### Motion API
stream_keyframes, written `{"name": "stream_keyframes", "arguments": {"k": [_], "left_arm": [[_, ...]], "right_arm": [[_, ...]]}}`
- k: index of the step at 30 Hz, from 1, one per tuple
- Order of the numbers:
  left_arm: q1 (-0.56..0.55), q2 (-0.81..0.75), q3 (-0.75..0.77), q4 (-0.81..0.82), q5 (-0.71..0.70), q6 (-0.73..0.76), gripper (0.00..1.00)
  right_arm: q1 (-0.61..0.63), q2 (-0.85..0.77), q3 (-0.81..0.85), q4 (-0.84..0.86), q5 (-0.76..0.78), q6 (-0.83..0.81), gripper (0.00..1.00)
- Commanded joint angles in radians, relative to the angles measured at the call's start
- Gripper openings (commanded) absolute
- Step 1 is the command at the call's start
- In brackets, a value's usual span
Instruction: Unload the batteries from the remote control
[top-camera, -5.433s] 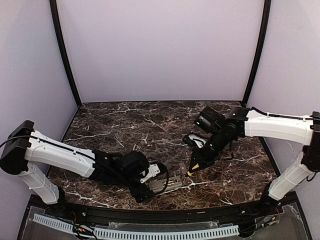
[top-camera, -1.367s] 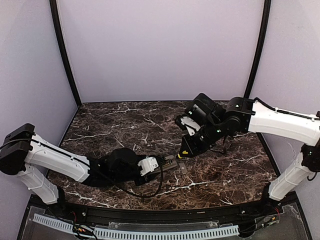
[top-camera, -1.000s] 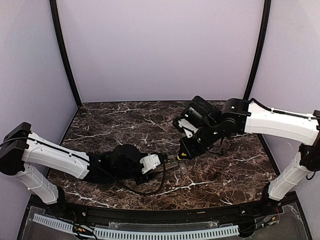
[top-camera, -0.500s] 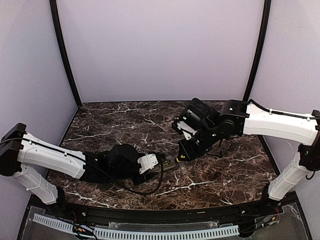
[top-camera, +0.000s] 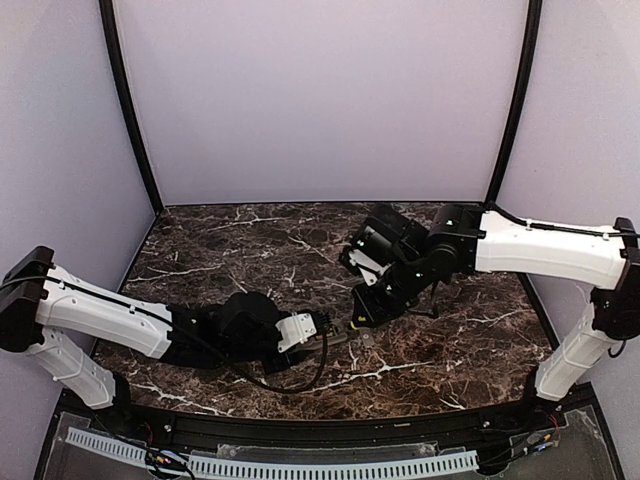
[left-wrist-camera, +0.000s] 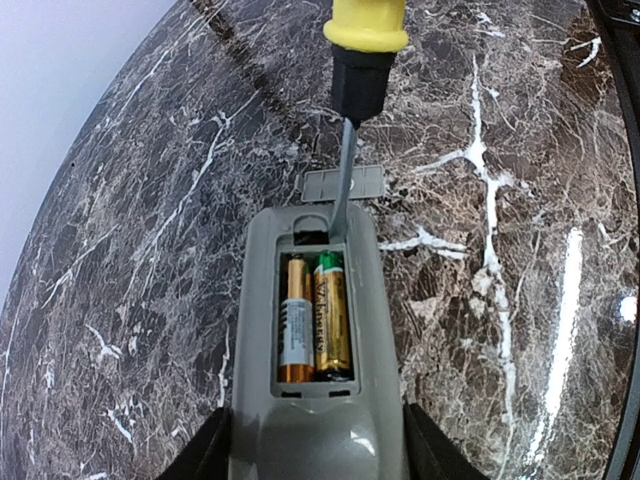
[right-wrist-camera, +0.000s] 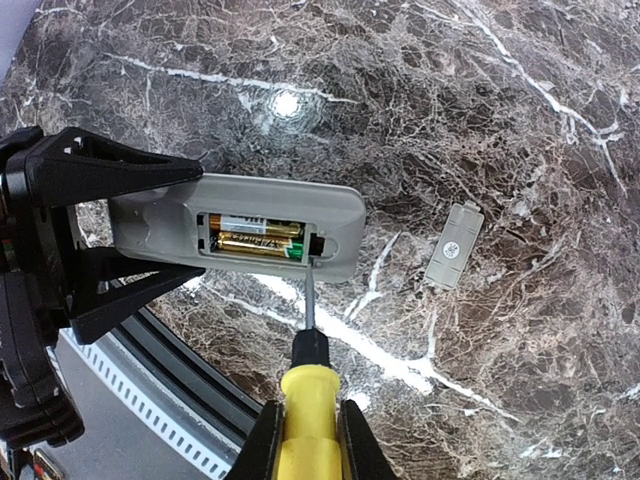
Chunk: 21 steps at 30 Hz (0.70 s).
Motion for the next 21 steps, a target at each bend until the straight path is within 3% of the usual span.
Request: {"name": "stream_keyframes", "arguments": {"k": [1, 21], "left_arm": [[-0.012, -0.001, 0.037, -0.012, -0.003, -0.021, 0.0], [-0.041, 0.156, 0.157, -0.155, 0.006, -0.235, 0.0]], "right_arm": [[0.017, 0.035, 0.022, 0.001, 0.005, -0.002, 0.0], [0.03, 0.007, -0.083, 0.021, -0.048, 0.049, 0.0]]}}
